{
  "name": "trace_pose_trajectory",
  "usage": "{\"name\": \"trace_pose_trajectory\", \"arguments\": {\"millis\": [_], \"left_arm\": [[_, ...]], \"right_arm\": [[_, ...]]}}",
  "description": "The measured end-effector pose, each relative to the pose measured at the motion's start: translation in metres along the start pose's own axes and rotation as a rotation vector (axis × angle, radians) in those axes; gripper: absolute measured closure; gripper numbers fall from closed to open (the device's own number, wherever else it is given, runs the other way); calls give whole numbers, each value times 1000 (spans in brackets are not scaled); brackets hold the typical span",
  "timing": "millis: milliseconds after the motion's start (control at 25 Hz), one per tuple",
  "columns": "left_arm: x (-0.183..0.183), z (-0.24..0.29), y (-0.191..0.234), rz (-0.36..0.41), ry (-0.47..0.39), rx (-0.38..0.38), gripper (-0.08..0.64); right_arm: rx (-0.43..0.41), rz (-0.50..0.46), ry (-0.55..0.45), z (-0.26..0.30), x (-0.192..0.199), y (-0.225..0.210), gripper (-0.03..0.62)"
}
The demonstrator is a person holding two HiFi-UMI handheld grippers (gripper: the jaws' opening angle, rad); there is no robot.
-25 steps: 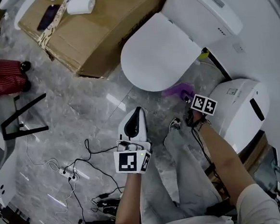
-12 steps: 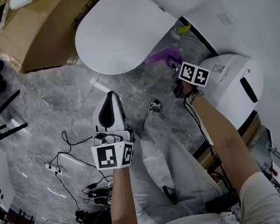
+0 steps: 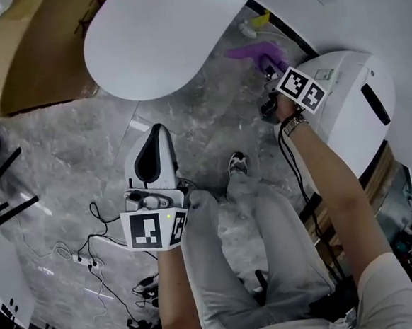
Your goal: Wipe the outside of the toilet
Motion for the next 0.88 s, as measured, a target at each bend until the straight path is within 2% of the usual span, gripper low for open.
{"name": "trace_pose_trajectory", "arguments": {"millis": [120,240,360,560,640,760,880], "left_arm": [[21,11,14,-43,-65,-27,554],[54,23,25,-72,-88,-53,554],[83,30,33,-70,-78,-15,554],[124,50,48,-58,-81,55,554],[139,62,55,-50,-107,76,554],[156,74,63,-16,-110,123,554],[164,75,72,17,-145,125,554]], "right_arm": [[-4,23,-25,25,15,-6,503],[15,60,-50,52,26,-17,503],[2,77,-83,81,32,-32,502],[35,74,-180,136,34,-48,502],[3,54,-205,163,33,-45,503],[-108,-34,-205,195,31,-23,510],[-113,8,-251,207,33,-22,531]]}}
Point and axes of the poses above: the fingertips, and each gripper's own axes: z forward along the fingers, y to its left, x out of its underside, the point moved 10 cm from there along -z, backward along the fingers, and after that the axes turned 12 degrees about -y, right-handed, at the moved point
